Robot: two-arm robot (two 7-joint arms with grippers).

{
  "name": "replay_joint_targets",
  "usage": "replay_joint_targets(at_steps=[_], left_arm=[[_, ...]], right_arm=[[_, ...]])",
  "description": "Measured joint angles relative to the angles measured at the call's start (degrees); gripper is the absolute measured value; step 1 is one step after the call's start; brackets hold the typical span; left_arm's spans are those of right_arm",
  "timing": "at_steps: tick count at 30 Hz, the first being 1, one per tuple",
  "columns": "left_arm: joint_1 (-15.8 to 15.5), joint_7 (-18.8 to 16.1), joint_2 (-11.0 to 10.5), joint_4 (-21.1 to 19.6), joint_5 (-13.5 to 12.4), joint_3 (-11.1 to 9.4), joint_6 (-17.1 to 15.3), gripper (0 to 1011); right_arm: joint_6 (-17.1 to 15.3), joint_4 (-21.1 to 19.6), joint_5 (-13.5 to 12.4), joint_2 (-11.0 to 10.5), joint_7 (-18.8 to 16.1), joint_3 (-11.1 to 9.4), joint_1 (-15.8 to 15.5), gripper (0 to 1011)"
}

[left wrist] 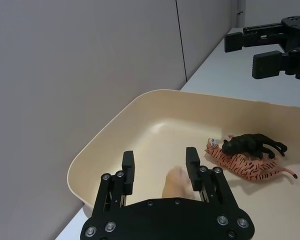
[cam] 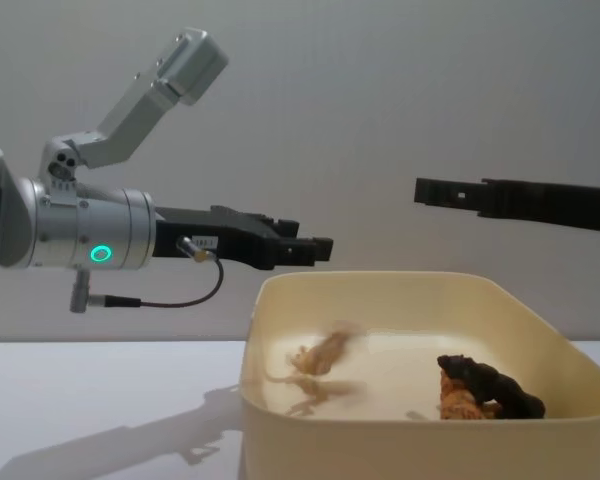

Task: Pick up the toy alternately with two hands and place it into the central storage box.

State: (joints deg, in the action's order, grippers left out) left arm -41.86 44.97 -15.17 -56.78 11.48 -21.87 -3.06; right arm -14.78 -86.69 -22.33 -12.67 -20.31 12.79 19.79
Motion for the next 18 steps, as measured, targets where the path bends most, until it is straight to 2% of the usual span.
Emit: replay_joint_targets(at_steps=[4,7,11,15,18], left_arm=[[-0.67,0.65,0.33,1.01,-0.17,-0.13,0.36,729],[-0.94,0.88,0.46,1.39,-0.24,-0.19,0.50,786],[-1.33,1.23,0.66,1.99,-0.35,-0.26,0.68,929],[-1.54,1.43,0.75,2.31,-0.41,-0.30,0.78,1000],[-1.67,1.57,0.83,2.53,-0.44,-0.33,0.86,1001]], right_arm=[[0.00,0.00,0.00,0.00,0.00,0.00,0.00,1001],[0.00,0.00,0.00,0.00,0.00,0.00,0.00,1001],[0.00,0.00,0.00,0.00,0.00,0.00,0.00,1001],[0.00,0.00,0.00,0.00,0.00,0.00,0.00,1001],[0.00,0.00,0.00,0.00,0.00,0.00,0.00,1001]])
